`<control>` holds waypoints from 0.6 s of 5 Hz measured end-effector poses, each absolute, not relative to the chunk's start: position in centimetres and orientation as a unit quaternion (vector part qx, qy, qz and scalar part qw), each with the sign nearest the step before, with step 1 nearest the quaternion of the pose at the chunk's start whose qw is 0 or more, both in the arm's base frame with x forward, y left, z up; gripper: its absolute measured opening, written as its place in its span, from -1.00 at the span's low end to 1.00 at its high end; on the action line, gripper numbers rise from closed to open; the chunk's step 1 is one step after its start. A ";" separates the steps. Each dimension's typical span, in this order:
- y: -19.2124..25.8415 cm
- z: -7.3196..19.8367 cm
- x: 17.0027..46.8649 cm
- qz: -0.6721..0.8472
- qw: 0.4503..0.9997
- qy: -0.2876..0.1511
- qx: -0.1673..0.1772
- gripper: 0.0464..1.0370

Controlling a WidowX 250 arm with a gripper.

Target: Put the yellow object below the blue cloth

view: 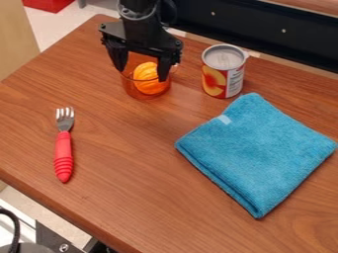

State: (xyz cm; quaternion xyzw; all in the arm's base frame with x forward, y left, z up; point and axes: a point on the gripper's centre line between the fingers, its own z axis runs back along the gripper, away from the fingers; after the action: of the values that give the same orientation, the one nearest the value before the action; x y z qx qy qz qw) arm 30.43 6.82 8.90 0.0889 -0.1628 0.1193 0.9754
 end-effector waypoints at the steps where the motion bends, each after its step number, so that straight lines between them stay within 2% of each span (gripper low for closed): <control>1: 6.7 8.1 30.1 0.122 0.978 -0.149 0.085 0.93; 2: 7.6 8.3 31.5 0.170 0.973 -0.148 0.052 0.93; 3: 9.4 8.7 33.2 0.239 0.961 -0.128 0.047 0.93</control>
State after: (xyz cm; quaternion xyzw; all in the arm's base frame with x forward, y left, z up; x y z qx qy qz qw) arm 33.17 9.43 8.72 0.0468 -0.1283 0.2394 0.9613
